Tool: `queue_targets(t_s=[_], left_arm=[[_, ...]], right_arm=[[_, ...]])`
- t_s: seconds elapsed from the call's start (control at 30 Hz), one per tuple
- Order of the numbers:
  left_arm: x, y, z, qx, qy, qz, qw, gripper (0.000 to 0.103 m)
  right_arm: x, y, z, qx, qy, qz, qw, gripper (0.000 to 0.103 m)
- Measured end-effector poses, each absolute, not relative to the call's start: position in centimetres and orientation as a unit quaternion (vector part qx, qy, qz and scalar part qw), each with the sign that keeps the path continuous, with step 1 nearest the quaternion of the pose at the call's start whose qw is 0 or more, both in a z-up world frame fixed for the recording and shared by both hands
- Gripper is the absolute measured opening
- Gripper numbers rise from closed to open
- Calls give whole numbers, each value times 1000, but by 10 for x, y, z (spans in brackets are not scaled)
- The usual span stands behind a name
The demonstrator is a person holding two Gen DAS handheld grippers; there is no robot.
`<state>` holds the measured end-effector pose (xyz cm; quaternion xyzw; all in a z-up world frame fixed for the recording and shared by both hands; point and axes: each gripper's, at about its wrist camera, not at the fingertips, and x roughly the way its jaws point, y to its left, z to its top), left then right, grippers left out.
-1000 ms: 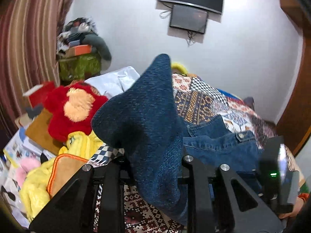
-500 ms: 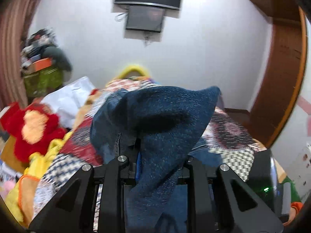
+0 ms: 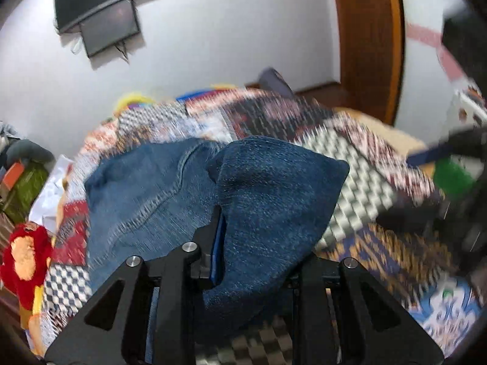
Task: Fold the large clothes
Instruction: 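Lay the folded jacket down with the left tool and open it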
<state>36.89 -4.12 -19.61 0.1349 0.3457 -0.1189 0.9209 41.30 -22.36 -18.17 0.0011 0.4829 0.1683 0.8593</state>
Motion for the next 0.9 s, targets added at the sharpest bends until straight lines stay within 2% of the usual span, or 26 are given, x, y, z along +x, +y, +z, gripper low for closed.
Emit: queue_targets(t_s=[0.1, 0.27, 0.37, 0.43, 0.57, 0.63, 0.73, 0.83, 0.9], left_arm=[[360, -38, -213, 133, 379, -125, 907, 21], [349, -26, -225, 112, 408, -130, 897, 29], [348, -26, -222, 96, 424, -135, 890, 43], [343, -28, -216, 91, 429, -145, 887, 61], [328, -23, -200, 92, 419, -128, 894, 69], [318, -12, -187, 82, 409, -123, 901, 82], [309, 13, -167, 61, 382, -104, 916, 94], [304, 46, -146, 46, 352, -71, 932, 102], [306, 67, -140, 41, 343, -49, 937, 102]], right_arm=[[404, -232, -179, 9, 482, 165, 861, 100], [393, -236, -174, 22, 476, 164, 864, 100], [388, -236, -170, 23, 475, 166, 864, 100], [383, -234, -167, 19, 473, 169, 865, 100], [374, -227, -156, 8, 464, 174, 869, 100], [372, -222, -150, 5, 459, 179, 870, 100], [372, -212, -142, 2, 451, 190, 872, 100], [375, -199, -138, 0, 445, 203, 872, 100], [380, -186, -137, 1, 444, 216, 870, 100]])
